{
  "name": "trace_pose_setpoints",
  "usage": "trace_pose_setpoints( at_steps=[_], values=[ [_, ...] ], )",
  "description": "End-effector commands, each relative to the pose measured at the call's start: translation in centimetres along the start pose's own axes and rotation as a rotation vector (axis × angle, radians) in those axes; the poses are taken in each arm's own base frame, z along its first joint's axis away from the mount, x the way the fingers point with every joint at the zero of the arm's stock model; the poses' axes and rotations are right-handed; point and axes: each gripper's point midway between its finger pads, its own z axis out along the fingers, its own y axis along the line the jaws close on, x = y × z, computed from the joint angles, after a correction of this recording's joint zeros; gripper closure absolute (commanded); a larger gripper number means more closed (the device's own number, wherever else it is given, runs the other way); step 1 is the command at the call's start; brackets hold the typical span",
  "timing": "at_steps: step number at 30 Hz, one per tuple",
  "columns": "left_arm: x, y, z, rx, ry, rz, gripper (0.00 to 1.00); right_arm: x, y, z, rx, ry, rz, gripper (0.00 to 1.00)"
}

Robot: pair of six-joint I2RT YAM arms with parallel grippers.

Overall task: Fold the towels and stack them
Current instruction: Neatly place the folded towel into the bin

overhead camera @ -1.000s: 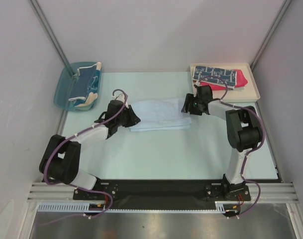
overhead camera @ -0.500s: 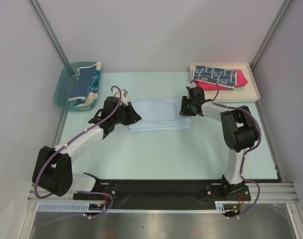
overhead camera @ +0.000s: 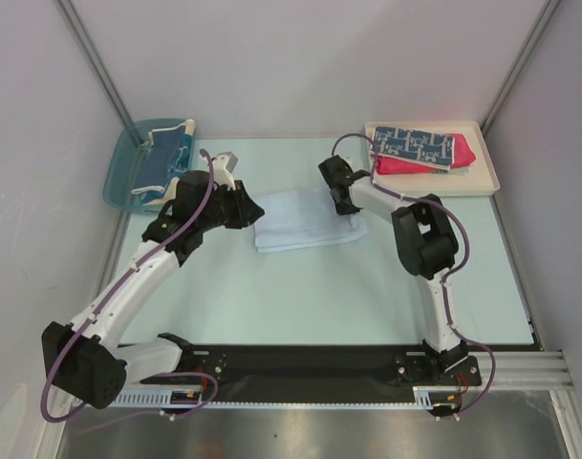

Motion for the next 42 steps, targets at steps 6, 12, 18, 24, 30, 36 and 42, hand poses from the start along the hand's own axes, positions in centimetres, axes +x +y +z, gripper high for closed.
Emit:
trace_pose_setpoints(
  at_steps=[6,12,18,24,30,36,42],
  values=[
    [0.7,-0.4,-1.3,0.021,0.042,0.07,0.78,-6.1,-6.0,0.1,0.424,-0.045,-0.167,1.0],
    [1.2,-0.1,-1.0,0.018,0.068,0.087,0.79,-11.2,-6.8,0.0,0.556,-0.146,-0.202,1.0],
    [1.8,0.0,-0.4,0.028,0.104,0.092,0.81,-15.5,-8.6,-0.6,0.685,-0.238,-0.179,1.0],
    [2.4,0.1,0.3,0.042,0.129,0.087,0.82,-18.7,-10.4,-2.7,0.769,-0.322,-0.16,1.0],
    [2.8,0.2,0.3,0.047,0.132,0.088,0.82,-21.4,-13.6,-5.1,0.83,-0.361,-0.167,1.0],
    [3.0,0.4,0.3,0.042,0.133,0.092,0.83,-23.1,-16.1,-7.1,0.796,-0.397,-0.147,1.0],
    [3.5,0.7,0.5,0.035,0.148,0.091,0.83,-24.4,-17.3,-9.2,0.732,-0.442,-0.124,1.0]
  ],
)
